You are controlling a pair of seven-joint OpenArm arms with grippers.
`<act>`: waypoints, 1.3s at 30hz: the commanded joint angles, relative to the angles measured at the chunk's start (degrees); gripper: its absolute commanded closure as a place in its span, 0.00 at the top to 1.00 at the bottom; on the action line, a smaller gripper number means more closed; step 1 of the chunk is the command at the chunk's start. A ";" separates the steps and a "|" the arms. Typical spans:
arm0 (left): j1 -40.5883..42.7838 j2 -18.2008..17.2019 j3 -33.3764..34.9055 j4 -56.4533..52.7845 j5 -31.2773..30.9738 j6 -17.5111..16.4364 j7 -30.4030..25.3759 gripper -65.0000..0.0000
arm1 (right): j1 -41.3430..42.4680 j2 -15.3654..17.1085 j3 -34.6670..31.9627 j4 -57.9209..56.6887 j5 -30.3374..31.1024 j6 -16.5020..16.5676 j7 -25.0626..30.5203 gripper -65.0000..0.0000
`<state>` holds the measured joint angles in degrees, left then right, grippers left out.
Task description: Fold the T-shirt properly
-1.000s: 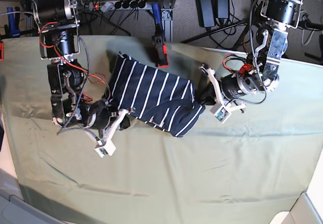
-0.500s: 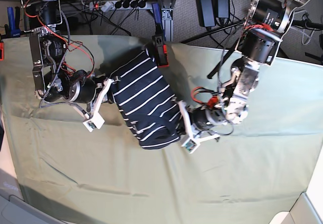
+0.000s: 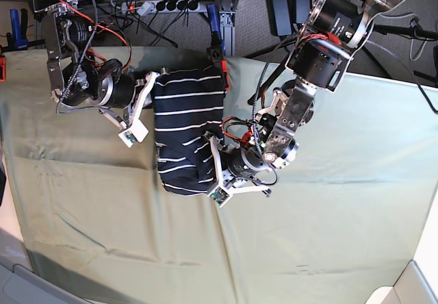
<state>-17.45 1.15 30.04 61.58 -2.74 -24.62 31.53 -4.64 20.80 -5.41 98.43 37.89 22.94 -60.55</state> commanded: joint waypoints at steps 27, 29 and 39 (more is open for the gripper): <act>-7.26 -7.34 0.33 3.04 -1.97 0.74 6.64 0.00 | 1.77 0.15 7.85 1.27 1.81 4.33 1.44 0.00; -6.95 -9.94 0.20 7.65 -4.13 1.46 7.37 0.00 | 3.19 0.13 10.10 1.31 2.29 4.33 1.64 0.00; -2.58 -21.40 -2.01 27.80 -13.73 1.49 16.50 0.00 | 9.73 0.11 13.68 2.08 7.56 5.51 1.53 0.00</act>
<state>-18.41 -19.84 28.64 88.64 -16.56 -23.31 48.93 3.99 20.27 7.97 99.29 44.27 23.31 -60.25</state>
